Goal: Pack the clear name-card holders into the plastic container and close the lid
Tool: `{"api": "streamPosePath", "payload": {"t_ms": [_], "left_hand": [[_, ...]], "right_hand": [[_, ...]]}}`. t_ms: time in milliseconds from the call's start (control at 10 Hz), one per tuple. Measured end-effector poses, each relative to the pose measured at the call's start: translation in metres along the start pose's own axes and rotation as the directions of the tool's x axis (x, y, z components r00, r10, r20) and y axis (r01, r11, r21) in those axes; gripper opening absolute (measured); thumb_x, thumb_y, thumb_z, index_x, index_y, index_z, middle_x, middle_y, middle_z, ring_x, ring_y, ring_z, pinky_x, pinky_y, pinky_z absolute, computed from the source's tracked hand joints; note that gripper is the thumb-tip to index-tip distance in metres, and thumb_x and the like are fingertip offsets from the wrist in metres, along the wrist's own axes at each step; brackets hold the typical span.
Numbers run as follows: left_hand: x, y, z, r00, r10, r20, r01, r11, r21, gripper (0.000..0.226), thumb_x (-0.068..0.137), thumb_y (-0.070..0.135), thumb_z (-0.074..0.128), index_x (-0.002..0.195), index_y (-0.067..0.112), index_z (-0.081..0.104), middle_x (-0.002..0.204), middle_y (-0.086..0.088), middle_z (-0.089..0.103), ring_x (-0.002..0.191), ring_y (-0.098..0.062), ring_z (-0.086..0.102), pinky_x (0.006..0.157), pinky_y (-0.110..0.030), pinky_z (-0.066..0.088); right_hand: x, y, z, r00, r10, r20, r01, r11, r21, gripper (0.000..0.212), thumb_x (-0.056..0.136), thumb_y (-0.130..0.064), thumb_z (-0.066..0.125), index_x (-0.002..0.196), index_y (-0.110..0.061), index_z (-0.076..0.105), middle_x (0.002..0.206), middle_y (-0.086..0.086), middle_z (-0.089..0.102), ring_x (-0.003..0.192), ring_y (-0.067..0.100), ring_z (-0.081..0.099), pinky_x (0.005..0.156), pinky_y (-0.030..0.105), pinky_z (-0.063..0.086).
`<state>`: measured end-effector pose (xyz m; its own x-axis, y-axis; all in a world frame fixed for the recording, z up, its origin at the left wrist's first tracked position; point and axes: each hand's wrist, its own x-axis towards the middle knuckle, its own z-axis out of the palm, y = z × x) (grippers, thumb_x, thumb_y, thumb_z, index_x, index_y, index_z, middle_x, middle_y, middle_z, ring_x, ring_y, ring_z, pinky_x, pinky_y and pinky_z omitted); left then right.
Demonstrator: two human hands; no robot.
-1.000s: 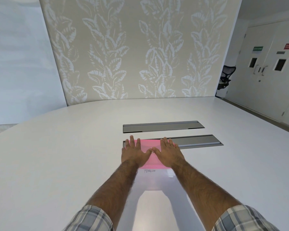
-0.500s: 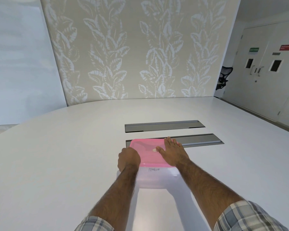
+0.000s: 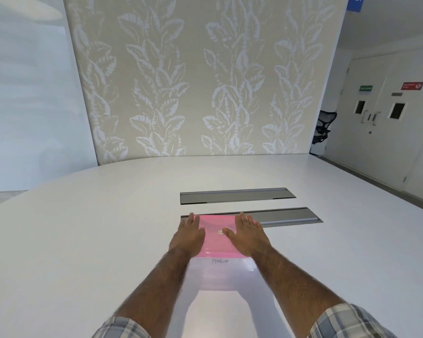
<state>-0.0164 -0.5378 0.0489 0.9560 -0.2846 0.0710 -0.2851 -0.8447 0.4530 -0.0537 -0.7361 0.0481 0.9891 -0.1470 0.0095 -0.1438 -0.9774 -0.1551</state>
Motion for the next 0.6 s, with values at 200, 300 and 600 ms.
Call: {"api": "streamPosePath", "payload": {"t_ms": [200, 300, 600], "left_hand": [[0.003, -0.003, -0.003, 0.988, 0.001, 0.152, -0.034, 0.977, 0.212, 0.077, 0.101, 0.058, 0.021, 0.16, 0.015, -0.002, 0.167, -0.002, -0.01, 0.154, -0.024, -0.011, 0.124, -0.042, 0.008], [0.003, 0.001, -0.006, 0.986, -0.013, 0.165, -0.033, 0.961, 0.273, 0.078, 0.1, 0.06, 0.018, 0.16, 0.015, -0.003, 0.167, -0.002, -0.011, 0.154, -0.025, -0.01, 0.124, -0.043, 0.006], [0.003, 0.016, -0.02, 0.998, 0.048, 0.05, -0.062, 0.939, 0.337, 0.083, 0.098, 0.067, 0.009, 0.159, 0.014, -0.006, 0.167, -0.002, -0.012, 0.154, -0.018, -0.012, 0.124, -0.044, -0.006]], "right_hand": [[-0.001, 0.0, 0.0, 1.0, -0.007, 0.012, 0.006, 1.0, 0.006, 0.09, 0.094, -0.071, 0.01, 0.159, -0.01, 0.002, 0.166, 0.011, -0.004, 0.154, 0.028, -0.001, 0.123, 0.045, 0.001], [-0.001, 0.0, -0.003, 1.0, -0.01, 0.018, 0.01, 1.0, 0.003, 0.09, 0.094, -0.071, 0.011, 0.159, -0.01, 0.002, 0.166, 0.012, -0.004, 0.154, 0.028, -0.001, 0.124, 0.046, 0.0], [-0.012, -0.006, -0.013, 0.996, -0.078, -0.051, 0.077, 0.997, -0.022, 0.085, 0.097, -0.068, 0.016, 0.159, -0.01, 0.004, 0.166, 0.012, -0.001, 0.154, 0.029, -0.003, 0.124, 0.046, 0.0]]}}
